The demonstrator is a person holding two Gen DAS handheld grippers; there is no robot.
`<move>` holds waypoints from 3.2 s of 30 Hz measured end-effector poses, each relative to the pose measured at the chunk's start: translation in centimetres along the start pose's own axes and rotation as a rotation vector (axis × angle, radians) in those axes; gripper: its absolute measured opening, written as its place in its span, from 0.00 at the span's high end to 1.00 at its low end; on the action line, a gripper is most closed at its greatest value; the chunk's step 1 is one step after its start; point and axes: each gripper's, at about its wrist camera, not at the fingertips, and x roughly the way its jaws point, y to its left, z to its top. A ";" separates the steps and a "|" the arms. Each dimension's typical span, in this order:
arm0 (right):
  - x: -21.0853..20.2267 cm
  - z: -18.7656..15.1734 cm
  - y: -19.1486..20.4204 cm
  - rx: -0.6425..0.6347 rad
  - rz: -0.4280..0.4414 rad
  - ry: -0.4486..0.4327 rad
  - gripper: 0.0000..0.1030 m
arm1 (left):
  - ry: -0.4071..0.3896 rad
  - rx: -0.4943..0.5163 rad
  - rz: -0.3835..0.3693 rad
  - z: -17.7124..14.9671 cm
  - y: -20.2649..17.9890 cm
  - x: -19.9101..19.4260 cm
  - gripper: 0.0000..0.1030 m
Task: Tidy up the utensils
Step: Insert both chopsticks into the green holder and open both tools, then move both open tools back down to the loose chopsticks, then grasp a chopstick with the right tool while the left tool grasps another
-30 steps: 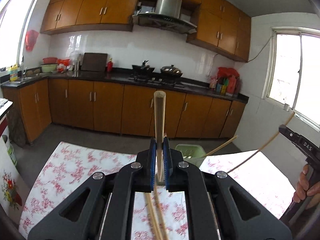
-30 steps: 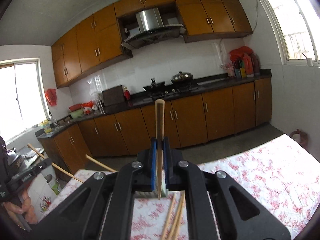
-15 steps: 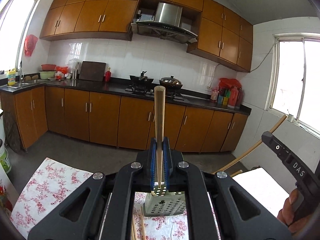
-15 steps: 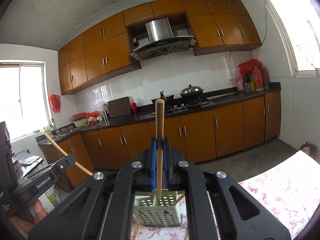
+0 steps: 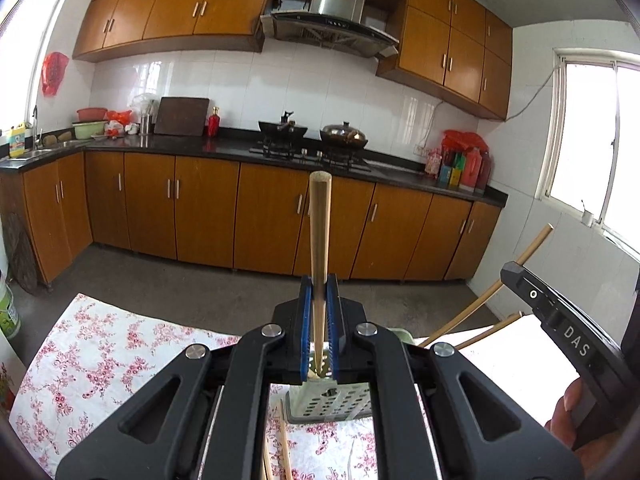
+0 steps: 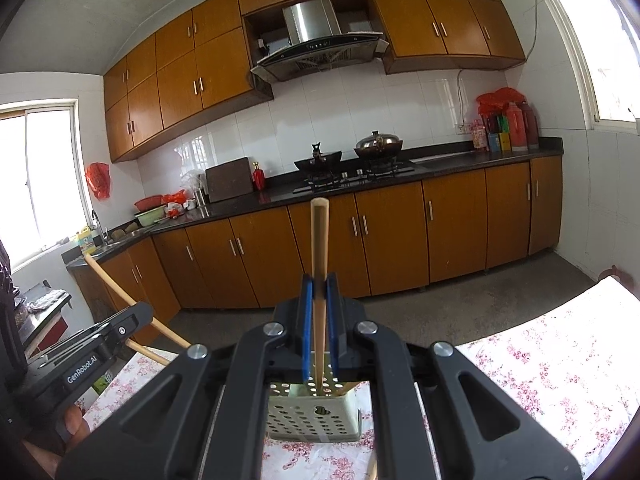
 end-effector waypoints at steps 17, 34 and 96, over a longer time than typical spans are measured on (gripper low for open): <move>-6.3 -0.5 -1.8 0.029 -0.043 -0.068 0.81 | -0.018 -0.033 0.009 1.1 0.5 -2.6 0.82; -5.9 -13.9 -6.4 0.063 -0.122 0.335 0.82 | 0.093 -0.047 0.119 -4.8 6.0 -7.3 0.82; -1.1 -21.6 -10.6 0.033 -0.316 0.558 0.92 | 0.495 0.010 0.195 -19.2 10.7 0.6 0.89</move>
